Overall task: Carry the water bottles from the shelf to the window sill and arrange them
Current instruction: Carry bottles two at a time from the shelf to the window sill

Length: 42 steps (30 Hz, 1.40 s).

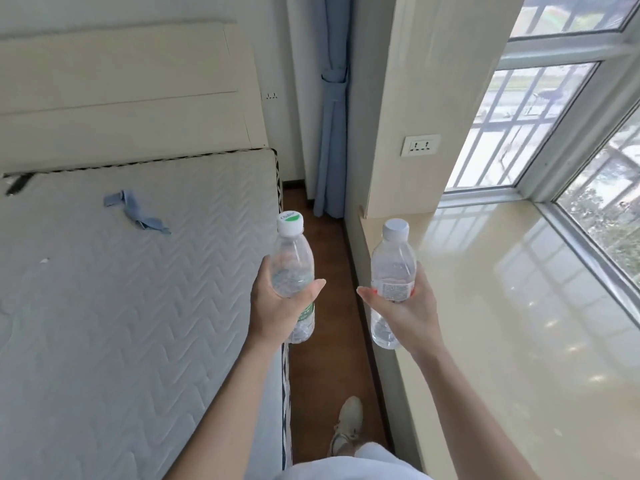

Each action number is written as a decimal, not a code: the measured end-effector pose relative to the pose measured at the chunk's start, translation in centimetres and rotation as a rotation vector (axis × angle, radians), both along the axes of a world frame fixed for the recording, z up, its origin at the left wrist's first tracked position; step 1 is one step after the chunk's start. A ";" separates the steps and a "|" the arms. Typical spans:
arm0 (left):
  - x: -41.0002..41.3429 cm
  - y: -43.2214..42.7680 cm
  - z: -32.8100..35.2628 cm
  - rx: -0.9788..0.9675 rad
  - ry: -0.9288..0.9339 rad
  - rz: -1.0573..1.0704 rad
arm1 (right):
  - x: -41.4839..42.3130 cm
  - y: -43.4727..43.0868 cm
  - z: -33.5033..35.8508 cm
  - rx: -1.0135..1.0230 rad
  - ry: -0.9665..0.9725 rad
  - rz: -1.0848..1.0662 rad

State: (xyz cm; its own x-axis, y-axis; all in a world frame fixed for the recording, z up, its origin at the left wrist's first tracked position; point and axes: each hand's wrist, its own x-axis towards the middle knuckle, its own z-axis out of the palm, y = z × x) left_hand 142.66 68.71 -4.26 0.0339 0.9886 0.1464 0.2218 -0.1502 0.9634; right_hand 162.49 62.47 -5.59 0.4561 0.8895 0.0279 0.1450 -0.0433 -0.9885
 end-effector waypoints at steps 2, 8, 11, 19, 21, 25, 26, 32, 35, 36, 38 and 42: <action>2.1 3.9 0.5 -0.004 0.009 -0.018 | 2.0 4.1 0.4 0.006 0.006 -0.003; 7.8 13.4 0.7 -0.037 -0.005 -0.032 | 7.9 13.3 0.7 -0.003 0.006 -0.030; 10.3 16.6 0.4 -0.057 0.023 -0.060 | 10.3 16.0 0.4 -0.023 0.030 -0.063; 19.5 24.6 -0.8 -0.122 0.029 -0.326 | 17.3 19.6 -0.9 -0.077 0.058 -0.282; 22.5 26.6 -1.1 -0.146 0.017 -0.401 | 19.4 20.1 -1.3 -0.088 0.065 -0.369; 29.2 30.5 -1.6 -0.137 0.047 -0.606 | 23.6 21.0 -2.1 -0.091 0.087 -0.581; 31.0 31.4 -1.7 -0.145 0.054 -0.666 | 24.5 21.3 -2.4 -0.091 0.093 -0.637; 39.9 36.1 -2.8 -0.156 0.082 -0.992 | 27.7 23.1 -3.4 -0.085 0.143 -0.965; 43.5 37.4 -3.8 -0.171 0.091 -1.136 | 28.1 23.8 -3.9 -0.097 0.171 -1.110; 44.4 37.5 -4.0 -0.180 0.093 -1.183 | 28.0 23.8 -4.0 -0.103 0.173 -1.149; 46.1 37.3 -4.5 -0.193 0.096 -1.280 | 27.6 23.5 -4.4 -0.110 0.176 -1.220; 48.2 35.1 -5.9 -0.245 0.095 -1.442 | 26.4 21.3 -5.1 -0.130 0.200 -1.373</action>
